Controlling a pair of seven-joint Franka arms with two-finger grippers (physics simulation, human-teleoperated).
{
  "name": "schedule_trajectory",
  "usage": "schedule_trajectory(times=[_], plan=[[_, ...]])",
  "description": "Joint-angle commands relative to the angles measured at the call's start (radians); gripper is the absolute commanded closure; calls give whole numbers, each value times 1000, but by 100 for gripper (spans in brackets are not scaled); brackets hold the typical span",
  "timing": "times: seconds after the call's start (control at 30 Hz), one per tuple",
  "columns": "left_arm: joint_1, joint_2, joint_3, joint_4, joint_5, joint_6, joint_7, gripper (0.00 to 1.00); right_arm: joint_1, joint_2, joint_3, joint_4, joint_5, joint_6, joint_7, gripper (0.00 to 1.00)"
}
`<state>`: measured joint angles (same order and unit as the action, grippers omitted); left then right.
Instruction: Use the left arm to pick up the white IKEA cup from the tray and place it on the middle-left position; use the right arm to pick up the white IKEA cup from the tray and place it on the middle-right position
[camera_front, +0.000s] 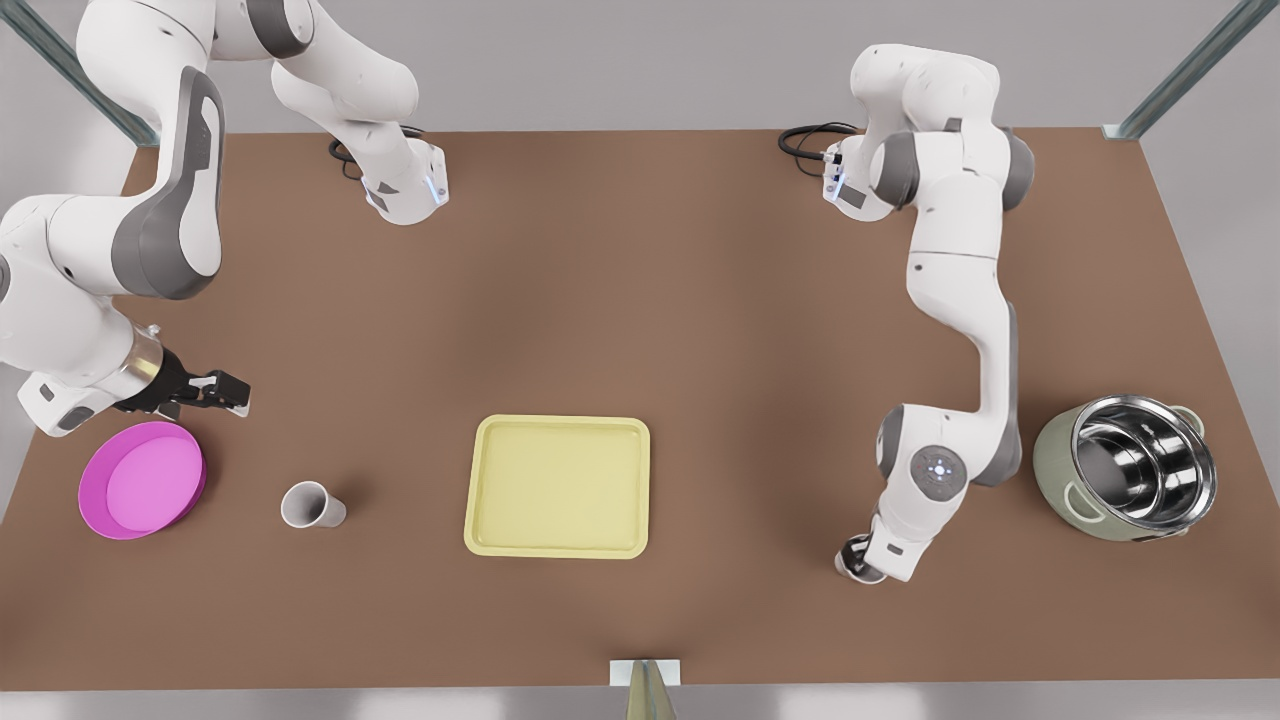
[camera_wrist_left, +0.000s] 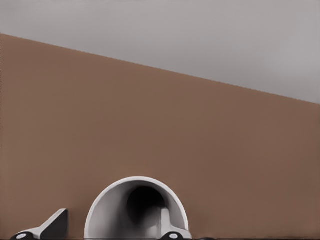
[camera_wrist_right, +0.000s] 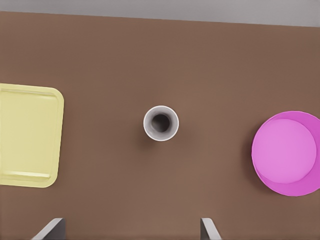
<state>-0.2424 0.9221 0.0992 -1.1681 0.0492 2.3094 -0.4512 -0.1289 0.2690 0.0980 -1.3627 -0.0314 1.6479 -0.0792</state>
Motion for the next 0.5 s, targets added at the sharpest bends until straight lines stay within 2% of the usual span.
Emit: schedule_trajectory(times=[0.0, 0.1, 0.17, 0.2, 0.27, 0.33, 0.47], plan=[[-1, -26, -1, 2, 24, -114, 161, 0, 0, -1, 0, 1, 1, 0, 7, 0], [-3, -172, -7, 2, 17, -398, 196, 0, 0, -1, 0, 1, 1, 0, 7, 0], [6, -331, -6, 2, 1, -688, 385, 0, -2, -1, 0, 1, -1, 0, 7, 0], [9, -410, 1, -28, -19, -768, 471, 0, -2, -2, 0, 1, -1, 0, 7, 0], [12, -704, 2, -470, -22, -461, 500, 0, -2, -1, -4, 2, -1, 0, 6, 0], [48, -804, 2, -527, -55, -521, 517, 0, -2, -1, -3, 2, -1, 0, 7, 0], [48, -767, 1, -475, -55, -527, 511, 0, -2, -1, -3, 2, -1, 0, 7, 0]])
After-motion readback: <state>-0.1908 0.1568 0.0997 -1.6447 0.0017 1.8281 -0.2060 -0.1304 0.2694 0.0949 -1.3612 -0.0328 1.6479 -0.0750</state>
